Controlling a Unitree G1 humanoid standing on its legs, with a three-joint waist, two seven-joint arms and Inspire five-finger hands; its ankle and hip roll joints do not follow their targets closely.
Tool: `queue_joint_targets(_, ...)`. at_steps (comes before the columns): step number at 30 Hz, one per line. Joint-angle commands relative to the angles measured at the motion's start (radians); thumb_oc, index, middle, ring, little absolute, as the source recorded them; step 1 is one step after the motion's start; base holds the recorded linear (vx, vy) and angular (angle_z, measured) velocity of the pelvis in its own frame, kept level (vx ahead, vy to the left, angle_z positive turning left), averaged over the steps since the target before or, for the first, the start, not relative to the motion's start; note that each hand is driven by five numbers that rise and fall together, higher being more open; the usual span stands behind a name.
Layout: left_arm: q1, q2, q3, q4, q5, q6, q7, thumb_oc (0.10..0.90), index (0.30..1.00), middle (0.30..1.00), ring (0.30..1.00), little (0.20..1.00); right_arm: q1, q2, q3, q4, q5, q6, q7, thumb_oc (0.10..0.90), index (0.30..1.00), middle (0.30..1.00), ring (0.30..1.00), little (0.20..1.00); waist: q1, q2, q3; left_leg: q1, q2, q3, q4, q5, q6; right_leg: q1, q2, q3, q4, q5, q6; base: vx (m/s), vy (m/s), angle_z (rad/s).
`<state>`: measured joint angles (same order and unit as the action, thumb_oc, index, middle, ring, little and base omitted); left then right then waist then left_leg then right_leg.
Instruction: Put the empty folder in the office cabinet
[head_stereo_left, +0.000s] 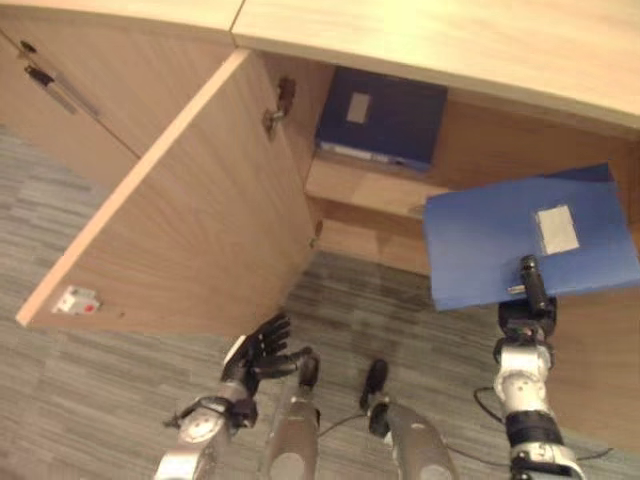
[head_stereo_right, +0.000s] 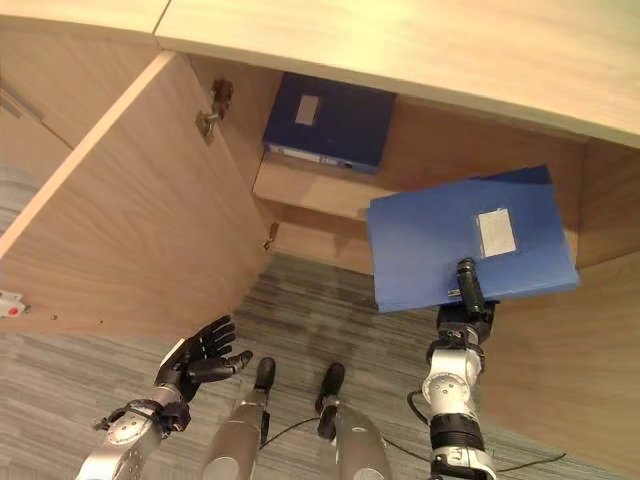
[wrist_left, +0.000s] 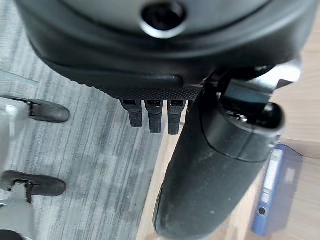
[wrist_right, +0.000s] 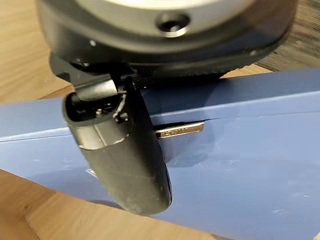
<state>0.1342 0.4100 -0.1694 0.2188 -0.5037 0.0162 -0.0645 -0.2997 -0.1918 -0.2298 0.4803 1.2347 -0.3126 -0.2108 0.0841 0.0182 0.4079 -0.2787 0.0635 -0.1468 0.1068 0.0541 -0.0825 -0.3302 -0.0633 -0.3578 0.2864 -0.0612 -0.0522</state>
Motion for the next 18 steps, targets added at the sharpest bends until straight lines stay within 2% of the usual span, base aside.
queue_joint_targets(1, 0.049, 0.046, -0.004, -0.085, -0.01, -0.06, 0.019, 0.8, 0.9, 0.9, 0.9, 0.9, -0.032, -0.072, -0.044, -0.175, 0.012, -0.137, 0.038, 0.4, 0.3, 0.3, 0.3, 0.3, -0.015, -0.002, -0.082, 0.0, 0.024, -0.005, 0.042, -0.068, 0.01, 0.003, -0.018, 0.062, 0.131, -0.173, 0.063, -0.02, -0.008, -0.05)
queue_joint_targets(7, 0.059, 0.066, -0.005, -0.105, -0.011, -0.054, 0.021, 0.8, 0.9, 0.9, 0.9, 0.9, -0.066, -0.07, -0.041, -0.194, 0.038, -0.176, 0.045, 0.4, 0.3, 0.3, 0.3, 0.3, 0.001, -0.016, -0.07, -0.03, 0.027, -0.004, 0.144, -0.105, 0.023, 0.016, 0.024, 0.094, 0.121, -0.187, 0.04, 0.01, -0.054, -0.16)
queue_joint_targets(8, 0.055, 0.07, -0.01, -0.111, -0.008, -0.056, 0.021, 0.8, 0.9, 0.9, 0.9, 0.9, -0.059, -0.077, -0.055, -0.21, 0.038, -0.189, 0.041, 0.4, 0.3, 0.3, 0.3, 0.3, -0.001, -0.011, -0.049, -0.08, 0.006, -0.005, 0.233, -0.107, 0.034, 0.024, 0.024, 0.089, 0.121, -0.195, 0.023, -0.04, -0.044, -0.19)
queue_joint_targets(10, 0.048, 0.071, -0.015, -0.111, -0.008, -0.058, 0.025, 0.8, 0.9, 0.9, 0.9, 0.9, -0.071, -0.075, -0.058, -0.218, 0.038, -0.198, 0.034, 0.4, 0.3, 0.3, 0.3, 0.3, 0.002, -0.004, -0.04, -0.114, -0.014, -0.013, 0.296, -0.107, 0.037, 0.017, 0.022, 0.086, 0.129, -0.199, 0.018, -0.06, 0.012, -0.07)
queue_joint_targets(12, 0.031, 0.068, -0.022, -0.106, -0.017, -0.068, 0.037, 0.8, 0.9, 0.9, 0.9, 0.9, -0.091, -0.079, -0.061, -0.226, 0.041, -0.206, 0.027, 0.4, 0.3, 0.3, 0.3, 0.3, 0.016, 0.001, -0.028, -0.155, -0.081, -0.045, 0.353, -0.111, 0.043, 0.006, 0.018, 0.088, 0.145, -0.204, 0.011, -0.03, 0.039, 0.01)
queue_joint_targets(13, 0.024, 0.066, -0.028, -0.107, -0.022, -0.07, 0.041, 0.8, 0.9, 0.9, 0.9, 0.9, -0.098, -0.08, -0.066, -0.229, 0.046, -0.21, 0.025, 0.4, 0.3, 0.3, 0.3, 0.3, 0.014, 0.004, -0.023, -0.171, -0.107, -0.052, 0.35, -0.129, 0.046, 0.002, 0.01, 0.087, 0.153, -0.211, 0.015, 0.03, 0.035, 0.11)
queue_joint_targets(14, 0.016, 0.064, -0.039, -0.109, -0.024, -0.066, 0.041, 0.8, 0.9, 0.9, 0.9, 0.9, -0.101, -0.087, -0.081, -0.23, 0.051, -0.216, 0.019, 0.4, 0.3, 0.3, 0.3, 0.3, 0.013, 0.01, -0.015, -0.199, -0.114, -0.028, 0.279, -0.091, 0.036, 0.013, 0.011, 0.081, 0.145, -0.218, 0.022, 0.03, 0.025, 0.14)
queue_joint_targets(15, 0.015, 0.063, -0.04, -0.109, -0.024, -0.066, 0.041, 0.8, 0.9, 0.9, 0.9, 0.9, -0.101, -0.088, -0.082, -0.23, 0.051, -0.216, 0.018, 0.4, 0.3, 0.3, 0.3, 0.3, 0.014, 0.009, -0.016, -0.196, -0.115, -0.028, 0.268, -0.083, 0.036, 0.013, 0.009, 0.081, 0.142, -0.216, 0.022, 0.05, 0.061, 0.2)
queue_joint_targets(16, 0.011, 0.065, -0.045, -0.105, -0.02, -0.064, 0.042, 0.8, 0.9, 0.9, 0.9, 0.9, -0.11, -0.093, -0.088, -0.235, 0.05, -0.222, 0.011, 0.4, 0.3, 0.3, 0.3, 0.3, 0.023, 0.022, -0.005, -0.243, -0.113, -0.004, 0.185, -0.014, 0.027, 0.028, 0.03, 0.077, 0.14, -0.221, 0.021, 0.04, 0.034, 0.27)
queue_joint_targets(18, 0.0, 0.065, -0.05, -0.101, -0.015, -0.068, 0.044, 0.8, 0.9, 0.9, 0.9, 0.9, -0.118, -0.096, -0.088, -0.231, 0.046, -0.229, 0.003, 0.4, 0.3, 0.3, 0.3, 0.3, 0.046, 0.016, 0.0, -0.236, -0.111, 0.006, 0.082, 0.028, 0.019, 0.034, 0.043, 0.102, 0.14, -0.231, 0.021, 0.07, 0.033, 0.21)
